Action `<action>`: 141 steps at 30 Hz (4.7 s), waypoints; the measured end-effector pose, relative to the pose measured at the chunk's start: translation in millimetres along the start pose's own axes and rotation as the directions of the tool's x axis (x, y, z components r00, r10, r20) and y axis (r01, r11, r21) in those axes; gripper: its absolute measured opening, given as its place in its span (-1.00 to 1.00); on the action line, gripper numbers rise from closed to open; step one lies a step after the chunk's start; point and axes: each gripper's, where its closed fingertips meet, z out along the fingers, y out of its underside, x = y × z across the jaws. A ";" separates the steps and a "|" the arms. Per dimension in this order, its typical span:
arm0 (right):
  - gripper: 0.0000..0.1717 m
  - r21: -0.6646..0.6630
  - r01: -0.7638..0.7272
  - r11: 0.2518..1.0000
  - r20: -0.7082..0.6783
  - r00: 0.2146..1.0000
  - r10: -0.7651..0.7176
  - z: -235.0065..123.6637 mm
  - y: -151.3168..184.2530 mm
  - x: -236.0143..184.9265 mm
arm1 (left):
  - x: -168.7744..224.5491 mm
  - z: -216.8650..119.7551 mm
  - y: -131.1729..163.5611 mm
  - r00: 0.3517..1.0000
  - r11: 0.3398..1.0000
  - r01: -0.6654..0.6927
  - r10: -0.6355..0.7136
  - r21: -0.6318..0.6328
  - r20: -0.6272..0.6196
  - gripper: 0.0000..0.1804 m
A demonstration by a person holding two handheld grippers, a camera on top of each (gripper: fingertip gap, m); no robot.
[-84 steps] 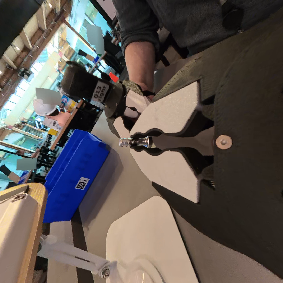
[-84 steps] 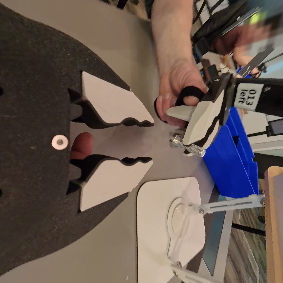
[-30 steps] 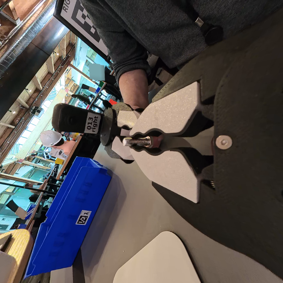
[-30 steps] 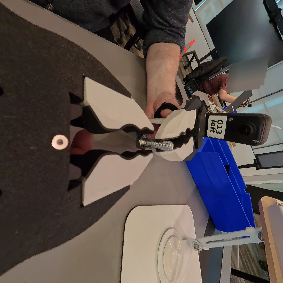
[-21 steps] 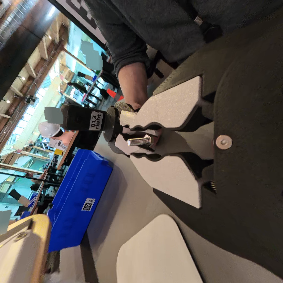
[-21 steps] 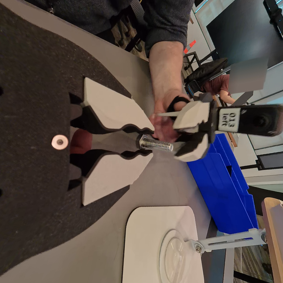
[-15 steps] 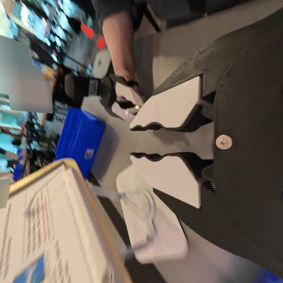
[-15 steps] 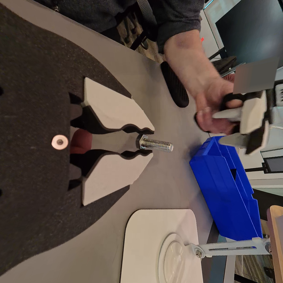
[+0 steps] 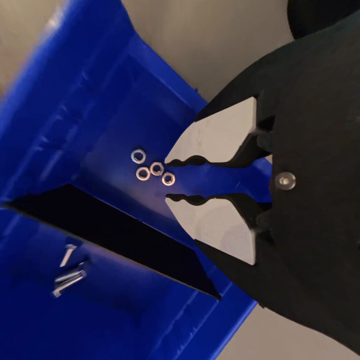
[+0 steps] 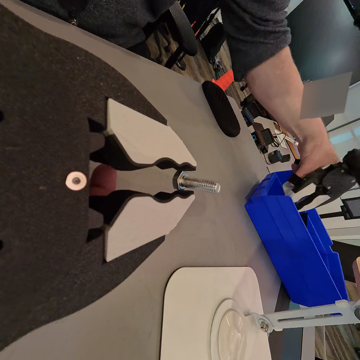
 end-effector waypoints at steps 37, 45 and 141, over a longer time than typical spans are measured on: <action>-0.78 -0.082 0.090 0.993 -0.032 0.995 -0.093 8.4 11.0 -5.2 | 120.1 -82.2 -80.8 0.982 0.947 -0.081 0.129 0.310 -0.137 -0.81; -0.78 -0.143 0.192 0.971 -0.073 0.976 -0.204 14.1 19.7 -8.9 | 235.2 -95.8 -142.2 0.897 0.873 -0.267 0.380 0.408 -0.225 -0.81; -0.78 -0.196 0.334 0.922 -0.010 0.939 -0.343 18.7 31.6 -26.8 | 326.5 -60.2 -163.6 0.629 0.688 -0.584 0.719 0.430 -0.297 -0.73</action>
